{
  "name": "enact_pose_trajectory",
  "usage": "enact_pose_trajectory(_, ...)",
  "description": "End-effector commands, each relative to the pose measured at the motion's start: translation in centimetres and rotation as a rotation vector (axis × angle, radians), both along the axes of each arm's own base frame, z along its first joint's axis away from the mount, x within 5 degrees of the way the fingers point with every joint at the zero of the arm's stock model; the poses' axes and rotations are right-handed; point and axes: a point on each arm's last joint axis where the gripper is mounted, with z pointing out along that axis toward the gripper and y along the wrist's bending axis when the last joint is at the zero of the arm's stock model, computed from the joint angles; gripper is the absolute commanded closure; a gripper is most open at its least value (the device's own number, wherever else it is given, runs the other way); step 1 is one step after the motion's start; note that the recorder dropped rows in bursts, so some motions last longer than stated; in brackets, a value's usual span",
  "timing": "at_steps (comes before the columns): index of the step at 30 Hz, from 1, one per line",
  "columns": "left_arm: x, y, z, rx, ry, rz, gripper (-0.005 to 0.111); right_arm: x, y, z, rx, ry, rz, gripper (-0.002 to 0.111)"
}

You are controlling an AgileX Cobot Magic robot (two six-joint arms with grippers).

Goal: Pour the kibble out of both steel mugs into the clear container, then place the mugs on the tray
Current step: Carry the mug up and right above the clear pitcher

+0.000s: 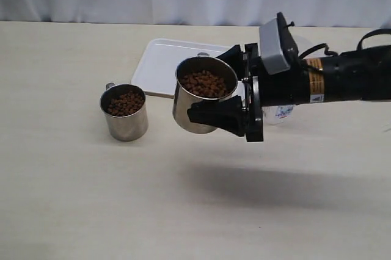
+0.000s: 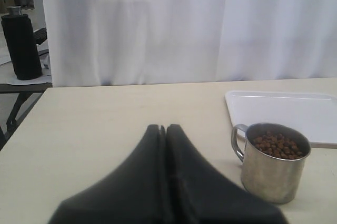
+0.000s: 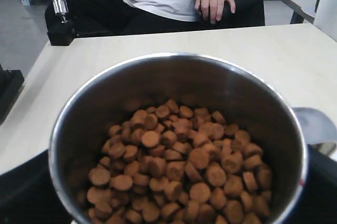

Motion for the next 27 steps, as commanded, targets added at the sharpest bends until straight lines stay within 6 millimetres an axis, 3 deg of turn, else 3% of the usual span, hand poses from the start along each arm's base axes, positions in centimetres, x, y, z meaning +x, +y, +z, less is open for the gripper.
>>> enact_pose_trajectory(1,0.0,0.0,0.0,-0.006,-0.007,-0.006,0.107,-1.4,-0.7,3.5,-0.019,-0.009,-0.043,0.104)
enact_pose_trajectory(4,0.0,0.0,0.0,-0.007,-0.012,-0.006,0.107,-3.0,-2.1,5.9,-0.021,-0.071,-0.219,0.104)
enact_pose_trajectory(11,0.0,0.0,0.0,-0.006,-0.009,-0.006,0.107,-5.8,-4.7,7.4,-0.08,-0.105,-0.436,0.104)
enact_pose_trajectory(17,0.0,0.0,0.0,-0.006,-0.009,-0.006,0.107,-9.3,-6.4,6.7,-0.086,-0.091,-0.503,0.104)
enact_pose_trajectory(20,0.0,0.0,0.0,-0.006,-0.009,-0.006,0.107,-9.9,-7.2,5.4,-0.124,-0.064,-0.57,0.104)
enact_pose_trajectory(27,0.0,0.0,-0.1,-0.006,-0.002,-0.005,0.107,-9.9,-7.3,5.3,-0.125,-0.051,-0.592,0.104)
